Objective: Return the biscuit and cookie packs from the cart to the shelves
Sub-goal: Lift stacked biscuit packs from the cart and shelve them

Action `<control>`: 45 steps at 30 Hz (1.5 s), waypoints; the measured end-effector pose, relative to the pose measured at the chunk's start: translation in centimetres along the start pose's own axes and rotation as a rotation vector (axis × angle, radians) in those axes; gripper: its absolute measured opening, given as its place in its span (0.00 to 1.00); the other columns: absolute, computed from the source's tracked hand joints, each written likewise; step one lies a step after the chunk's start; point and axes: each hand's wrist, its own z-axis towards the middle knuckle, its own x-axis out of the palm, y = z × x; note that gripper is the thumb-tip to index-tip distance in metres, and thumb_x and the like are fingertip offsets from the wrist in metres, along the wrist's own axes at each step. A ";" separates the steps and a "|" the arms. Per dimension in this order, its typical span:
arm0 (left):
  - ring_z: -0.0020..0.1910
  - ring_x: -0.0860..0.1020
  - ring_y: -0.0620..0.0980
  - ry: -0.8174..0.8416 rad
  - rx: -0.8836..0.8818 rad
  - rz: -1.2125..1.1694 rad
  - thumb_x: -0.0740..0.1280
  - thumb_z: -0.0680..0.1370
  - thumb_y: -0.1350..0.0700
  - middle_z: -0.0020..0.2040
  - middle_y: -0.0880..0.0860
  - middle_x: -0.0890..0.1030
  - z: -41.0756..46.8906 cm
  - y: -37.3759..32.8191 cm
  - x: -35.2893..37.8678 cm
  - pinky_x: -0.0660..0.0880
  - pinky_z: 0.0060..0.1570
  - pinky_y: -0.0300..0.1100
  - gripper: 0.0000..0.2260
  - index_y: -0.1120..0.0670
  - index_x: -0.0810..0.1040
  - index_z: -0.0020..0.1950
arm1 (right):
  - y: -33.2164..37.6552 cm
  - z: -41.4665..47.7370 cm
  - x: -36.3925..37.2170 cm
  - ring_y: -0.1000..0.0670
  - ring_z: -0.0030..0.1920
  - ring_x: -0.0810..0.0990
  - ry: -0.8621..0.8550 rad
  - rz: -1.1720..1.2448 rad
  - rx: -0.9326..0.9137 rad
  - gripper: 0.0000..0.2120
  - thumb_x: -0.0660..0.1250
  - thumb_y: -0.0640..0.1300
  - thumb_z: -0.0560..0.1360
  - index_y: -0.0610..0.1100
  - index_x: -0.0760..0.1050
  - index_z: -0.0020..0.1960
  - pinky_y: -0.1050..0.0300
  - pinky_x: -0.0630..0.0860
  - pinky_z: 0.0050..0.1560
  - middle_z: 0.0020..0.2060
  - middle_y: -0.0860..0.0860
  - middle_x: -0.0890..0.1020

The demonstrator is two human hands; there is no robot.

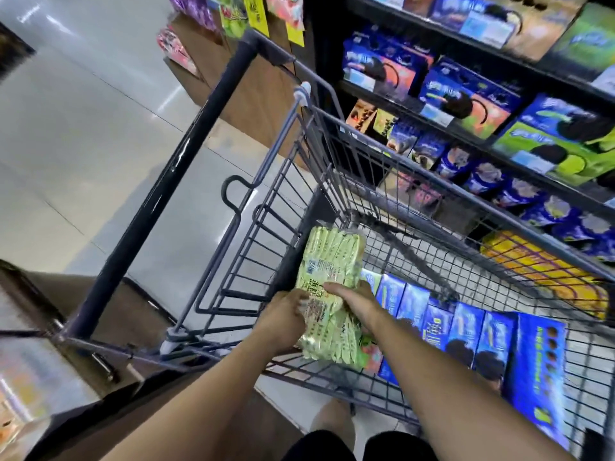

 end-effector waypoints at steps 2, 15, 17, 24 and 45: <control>0.56 0.78 0.52 -0.018 0.032 -0.075 0.61 0.75 0.63 0.62 0.52 0.78 -0.4 -0.2 -0.6 0.77 0.57 0.49 0.22 0.46 0.74 0.67 | 0.1 -0.8 -1.0 0.44 0.62 0.73 0.005 0.055 -0.033 0.60 0.79 0.71 0.54 0.49 0.58 0.77 0.47 0.69 0.63 0.74 0.43 0.69; 0.51 0.80 0.47 -0.097 0.498 -0.168 0.65 0.82 0.46 0.63 0.54 0.78 -6.7 -22.9 -6.3 0.79 0.54 0.45 0.19 0.52 0.71 0.70 | 4.3 -19.0 -18.9 0.50 0.59 0.76 -0.037 0.094 -0.210 0.62 0.83 0.67 0.48 0.45 0.65 0.75 0.58 0.74 0.51 0.72 0.48 0.71; 0.67 0.72 0.52 -0.190 0.619 -0.062 0.66 0.80 0.42 0.72 0.54 0.68 -8.9 -28.1 -6.8 0.71 0.69 0.54 0.28 0.52 0.64 0.76 | 4.7 -23.1 -22.2 0.46 0.63 0.77 -0.063 0.070 -0.264 0.61 0.83 0.65 0.51 0.44 0.63 0.77 0.60 0.75 0.49 0.72 0.47 0.71; 0.80 0.55 0.54 -0.204 0.840 0.332 0.69 0.72 0.31 0.82 0.51 0.53 -16.8 -44.1 -4.7 0.56 0.77 0.57 0.47 0.46 0.49 0.82 | 3.3 -36.3 -33.6 0.42 0.55 0.83 -0.222 -0.117 -0.531 0.25 0.79 0.43 0.69 0.42 0.75 0.63 0.38 0.76 0.64 0.55 0.37 0.84; 0.67 0.74 0.55 0.260 0.707 -0.570 0.79 0.56 0.32 0.77 0.52 0.67 -33.3 -66.7 11.4 0.75 0.64 0.55 0.63 0.42 0.48 0.82 | -6.4 -59.9 -56.9 0.51 0.55 0.81 -0.953 -0.077 -0.824 0.40 0.82 0.56 0.62 0.50 0.66 0.67 0.48 0.79 0.58 0.57 0.52 0.80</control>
